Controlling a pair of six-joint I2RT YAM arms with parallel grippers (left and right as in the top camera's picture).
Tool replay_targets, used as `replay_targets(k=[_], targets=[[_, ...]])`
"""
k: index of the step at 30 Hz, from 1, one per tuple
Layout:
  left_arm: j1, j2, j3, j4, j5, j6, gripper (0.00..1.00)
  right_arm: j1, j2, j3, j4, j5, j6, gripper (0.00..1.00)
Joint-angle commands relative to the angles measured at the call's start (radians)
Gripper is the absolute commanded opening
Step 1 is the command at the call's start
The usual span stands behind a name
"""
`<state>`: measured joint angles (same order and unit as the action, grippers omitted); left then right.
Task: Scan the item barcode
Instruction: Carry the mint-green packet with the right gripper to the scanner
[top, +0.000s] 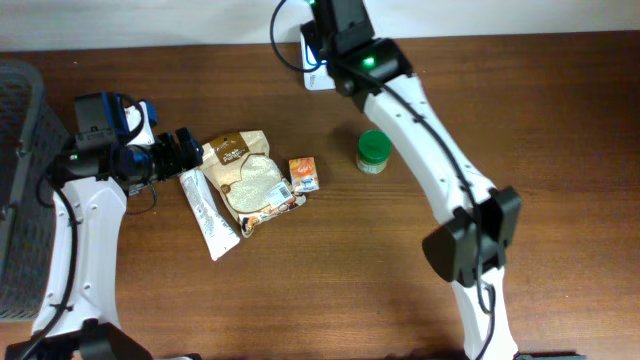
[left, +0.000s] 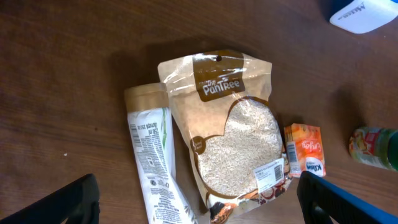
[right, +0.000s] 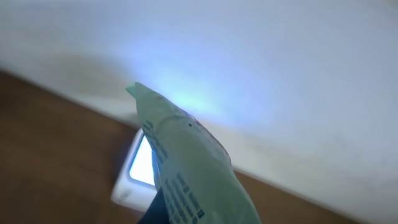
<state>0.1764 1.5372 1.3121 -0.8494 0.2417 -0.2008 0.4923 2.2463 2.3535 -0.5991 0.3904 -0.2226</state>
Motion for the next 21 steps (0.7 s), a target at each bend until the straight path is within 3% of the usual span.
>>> replay_targets(k=[1,5,8,13,21], targets=[[0.003,-0.002,0.003,0.001,-0.003,0.020,0.99,-0.005,0.080,0.018,0.130,0.153,-0.240,0.05],[0.003,-0.002,0.003,0.002,-0.003,0.020,0.99,-0.011,0.153,0.018,0.228,0.134,-0.522,0.05],[0.003,-0.002,0.003,0.001,-0.003,0.020,0.99,-0.016,0.200,0.018,0.284,0.130,-0.613,0.05],[0.003,-0.002,0.003,0.001,-0.003,0.020,0.99,-0.048,0.269,0.018,0.373,0.127,-0.690,0.04],[0.003,-0.002,0.003,0.001,-0.003,0.020,0.99,-0.049,0.270,0.018,0.333,0.071,-0.686,0.05]])
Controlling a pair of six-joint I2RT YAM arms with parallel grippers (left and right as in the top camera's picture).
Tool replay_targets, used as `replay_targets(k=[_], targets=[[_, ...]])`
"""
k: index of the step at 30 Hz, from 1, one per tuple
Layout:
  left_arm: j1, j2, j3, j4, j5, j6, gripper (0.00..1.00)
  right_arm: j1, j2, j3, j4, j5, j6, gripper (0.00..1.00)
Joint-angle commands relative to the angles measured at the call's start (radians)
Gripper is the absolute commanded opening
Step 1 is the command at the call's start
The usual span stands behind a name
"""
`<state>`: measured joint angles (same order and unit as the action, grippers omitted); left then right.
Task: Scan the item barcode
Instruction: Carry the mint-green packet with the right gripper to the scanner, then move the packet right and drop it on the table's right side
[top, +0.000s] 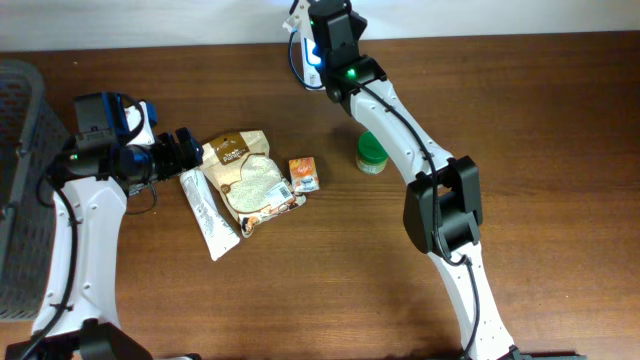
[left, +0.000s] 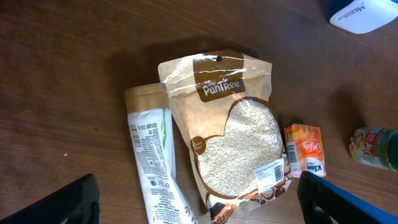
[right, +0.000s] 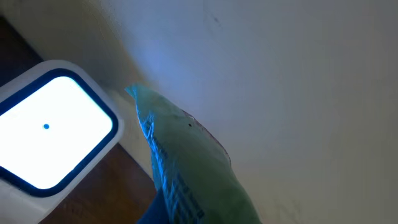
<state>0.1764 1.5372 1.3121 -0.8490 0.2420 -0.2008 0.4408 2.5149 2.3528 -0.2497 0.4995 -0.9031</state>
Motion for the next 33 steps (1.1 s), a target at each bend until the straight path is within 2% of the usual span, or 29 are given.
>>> replay_targets(k=[1,14,19,22,24,26,27,30,33], targets=[[0.003,-0.002,0.003,0.001,-0.004,0.019,0.99,0.002,0.002,0.019,-0.024,-0.053,-0.005,0.04],[0.003,-0.002,0.003,0.001,-0.004,0.019,0.99,0.003,-0.010,0.019,-0.031,-0.092,0.006,0.05],[0.003,-0.002,0.003,0.001,-0.004,0.020,0.99,-0.018,-0.180,0.019,-0.129,-0.179,0.261,0.05],[0.003,-0.002,0.003,0.001,-0.004,0.020,0.99,-0.031,-0.375,0.019,-0.312,-0.237,0.481,0.05],[0.003,-0.002,0.003,0.001,-0.004,0.020,0.99,-0.031,-0.534,0.019,-0.499,-0.295,0.660,0.04],[0.003,-0.002,0.003,0.001,-0.004,0.020,0.99,-0.044,-0.679,0.019,-0.702,-0.294,0.766,0.04],[0.003,-0.002,0.003,0.001,-0.004,0.019,0.99,-0.084,-0.790,0.019,-0.883,-0.303,0.902,0.04],[0.003,-0.002,0.003,0.001,-0.004,0.019,0.99,-0.224,-0.904,0.019,-1.106,-0.428,1.006,0.04],[0.003,-0.002,0.003,0.001,-0.004,0.020,0.99,-0.460,-0.932,0.018,-1.306,-0.581,1.051,0.04]])
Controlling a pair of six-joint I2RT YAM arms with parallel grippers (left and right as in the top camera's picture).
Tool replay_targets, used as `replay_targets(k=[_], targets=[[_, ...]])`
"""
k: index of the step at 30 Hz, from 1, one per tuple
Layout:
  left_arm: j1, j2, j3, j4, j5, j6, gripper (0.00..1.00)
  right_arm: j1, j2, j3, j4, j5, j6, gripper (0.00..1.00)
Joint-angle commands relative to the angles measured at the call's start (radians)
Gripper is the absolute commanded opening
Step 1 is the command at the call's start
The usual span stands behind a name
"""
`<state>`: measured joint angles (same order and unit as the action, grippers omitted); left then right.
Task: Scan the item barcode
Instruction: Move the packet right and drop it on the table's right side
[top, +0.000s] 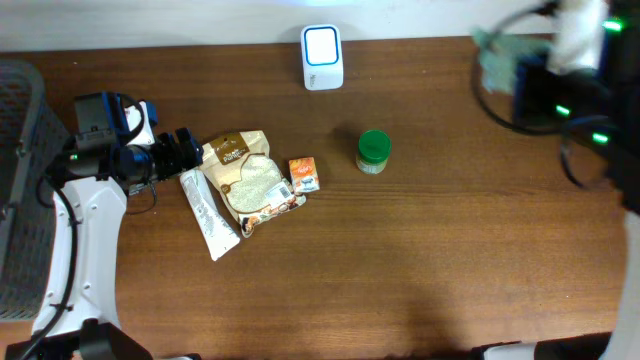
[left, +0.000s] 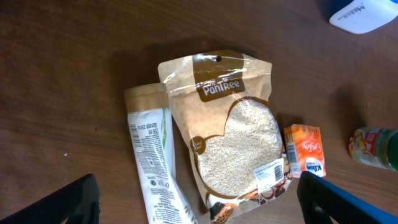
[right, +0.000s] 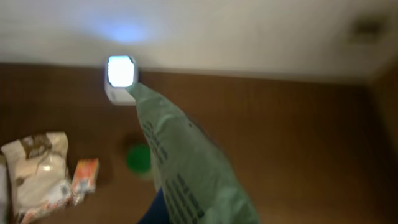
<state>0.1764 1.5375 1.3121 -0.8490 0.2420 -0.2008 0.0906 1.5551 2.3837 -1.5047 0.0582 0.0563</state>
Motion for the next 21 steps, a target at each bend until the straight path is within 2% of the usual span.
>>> replay_targets(k=[1,4,7,12,18,20,21], targets=[[0.003,-0.002,0.003,0.001,-0.004,0.020,0.99,-0.222,0.041,-0.021,-0.116,-0.211,0.091,0.04],[0.003,-0.002,0.003,0.001,-0.004,0.019,0.99,-0.433,0.087,-0.117,-0.137,-0.401,0.044,0.04],[0.003,-0.002,0.003,0.001,-0.004,0.020,0.99,-0.569,0.134,-0.333,-0.053,-0.518,0.025,0.04],[0.003,-0.002,0.003,0.001,-0.004,0.020,0.99,-0.727,0.195,-0.791,0.278,-0.610,0.031,0.04],[0.003,-0.002,0.003,0.001,-0.004,0.020,0.99,-0.847,0.299,-0.993,0.539,-0.600,0.081,0.05],[0.003,-0.002,0.003,0.001,-0.004,0.020,0.99,-0.857,0.314,-0.993,0.541,-0.596,0.080,0.23],[0.003,-0.002,0.003,0.001,-0.004,0.020,0.99,-0.859,0.315,-0.993,0.536,-0.588,0.080,0.36]])
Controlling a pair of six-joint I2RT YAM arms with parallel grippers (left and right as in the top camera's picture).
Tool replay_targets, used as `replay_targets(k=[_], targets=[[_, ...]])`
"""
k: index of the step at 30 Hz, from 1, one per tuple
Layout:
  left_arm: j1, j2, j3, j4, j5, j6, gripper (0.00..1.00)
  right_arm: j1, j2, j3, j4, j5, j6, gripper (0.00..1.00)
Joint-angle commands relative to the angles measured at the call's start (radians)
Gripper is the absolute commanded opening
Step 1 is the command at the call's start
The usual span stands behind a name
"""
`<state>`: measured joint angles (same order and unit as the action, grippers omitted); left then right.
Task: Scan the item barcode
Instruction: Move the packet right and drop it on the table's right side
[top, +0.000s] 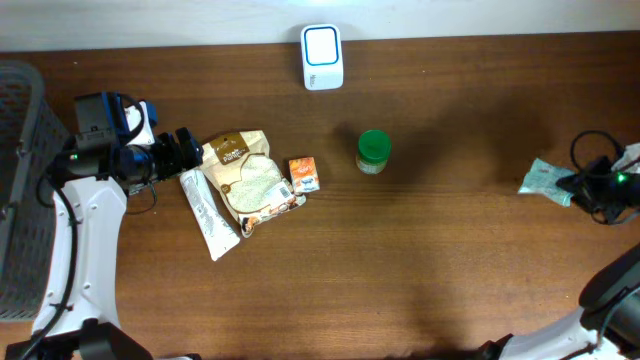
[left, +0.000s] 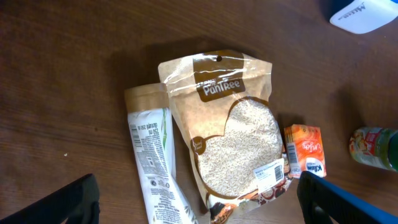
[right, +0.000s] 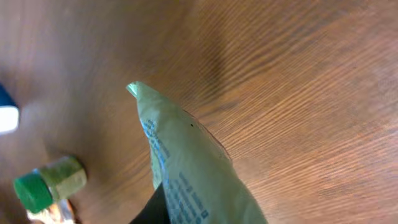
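Note:
A pale green pouch lies low over the table's far right edge, with my right gripper shut on it. The right wrist view shows the pouch just above the wood, hiding the jaws. The white scanner with its lit face stands at the back centre, far from the pouch. My left gripper is open at the left, over the rice bag; its dark fingertips show in the lower corners.
Beside the rice bag lie a long white pouch and a small orange packet. A green-lidded jar stands mid-table. A grey basket occupies the left edge.
My right gripper, still holding the green pouch, was high at the back right and is now low at the table's right edge. The left arm has not moved.
My right gripper held the green pouch next to the scanner at the back centre, then right in front of its lit face. Later it was away at the back right, and now the pouch is down by the right edge. The left gripper stayed open throughout.

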<state>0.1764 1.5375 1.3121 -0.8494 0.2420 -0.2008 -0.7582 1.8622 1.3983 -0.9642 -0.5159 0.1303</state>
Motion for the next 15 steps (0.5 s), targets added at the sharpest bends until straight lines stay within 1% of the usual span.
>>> replay_targets(k=[1,4,7,9,10,12,14,15], targets=[[0.003,-0.002,0.003,0.002,-0.004,0.020,0.99,-0.010,0.008,-0.004,-0.018,-0.011,-0.011,0.45],[0.003,-0.002,0.003,0.001,-0.004,0.020,0.99,-0.010,0.007,0.077,-0.130,-0.014,-0.057,0.57],[0.003,-0.002,0.003,0.001,-0.004,0.020,0.99,-0.005,0.007,0.271,-0.332,-0.015,-0.134,0.66],[0.003,-0.002,0.003,0.001,-0.004,0.020,0.99,0.009,0.006,0.441,-0.473,-0.015,-0.190,0.68],[0.003,-0.002,0.003,0.001,-0.004,0.020,0.99,0.034,0.003,0.579,-0.569,-0.012,-0.218,0.69],[0.003,-0.002,0.003,0.001,-0.004,0.020,0.99,0.095,-0.006,0.732,-0.659,-0.012,-0.232,0.69],[0.003,-0.002,0.003,0.002,-0.004,0.020,0.99,0.192,-0.010,0.832,-0.710,-0.016,-0.231,0.69],[0.003,-0.002,0.003,0.001,-0.004,0.020,0.99,0.246,-0.010,0.850,-0.724,-0.038,-0.231,0.69]])
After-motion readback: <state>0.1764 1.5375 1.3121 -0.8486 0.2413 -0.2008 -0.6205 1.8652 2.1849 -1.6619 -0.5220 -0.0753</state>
